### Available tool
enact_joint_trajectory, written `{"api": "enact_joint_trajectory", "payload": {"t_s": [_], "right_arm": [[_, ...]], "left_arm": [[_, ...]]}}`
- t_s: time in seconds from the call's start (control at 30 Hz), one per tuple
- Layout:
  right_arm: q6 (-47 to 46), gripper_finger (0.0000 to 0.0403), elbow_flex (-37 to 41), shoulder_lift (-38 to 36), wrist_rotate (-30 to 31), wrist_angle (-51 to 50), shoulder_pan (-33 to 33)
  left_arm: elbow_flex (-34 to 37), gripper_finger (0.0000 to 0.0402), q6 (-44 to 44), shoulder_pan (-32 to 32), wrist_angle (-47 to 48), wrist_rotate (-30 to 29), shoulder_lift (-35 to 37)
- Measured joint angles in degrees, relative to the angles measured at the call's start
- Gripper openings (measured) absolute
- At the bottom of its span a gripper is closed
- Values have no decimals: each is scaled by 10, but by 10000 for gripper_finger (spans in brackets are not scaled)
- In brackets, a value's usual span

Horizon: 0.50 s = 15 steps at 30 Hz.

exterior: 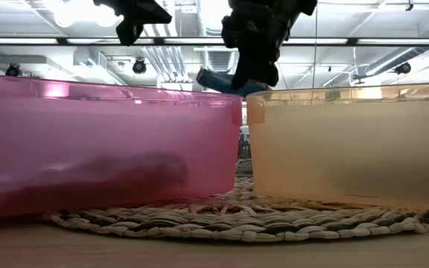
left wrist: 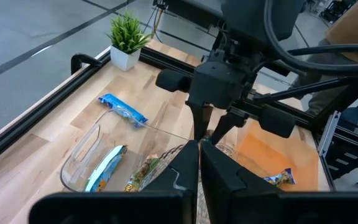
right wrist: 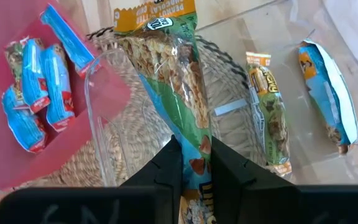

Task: Pick and place Granola Bars by type
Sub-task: Put the orange granola bar into the transparent bin

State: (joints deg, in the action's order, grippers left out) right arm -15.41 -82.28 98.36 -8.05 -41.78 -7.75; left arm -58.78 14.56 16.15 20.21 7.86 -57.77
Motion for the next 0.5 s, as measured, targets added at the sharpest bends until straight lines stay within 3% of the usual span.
{"api": "enact_joint_trajectory", "payload": {"t_s": [0.17, 0.5], "right_arm": [[6, 66, 0, 0, 0, 0, 0], [4, 138, 3, 0, 3, -14, 0]], "left_arm": [[0, 0, 0, 0, 0, 0, 0], [0, 0, 0, 0, 0, 0, 0]]}}
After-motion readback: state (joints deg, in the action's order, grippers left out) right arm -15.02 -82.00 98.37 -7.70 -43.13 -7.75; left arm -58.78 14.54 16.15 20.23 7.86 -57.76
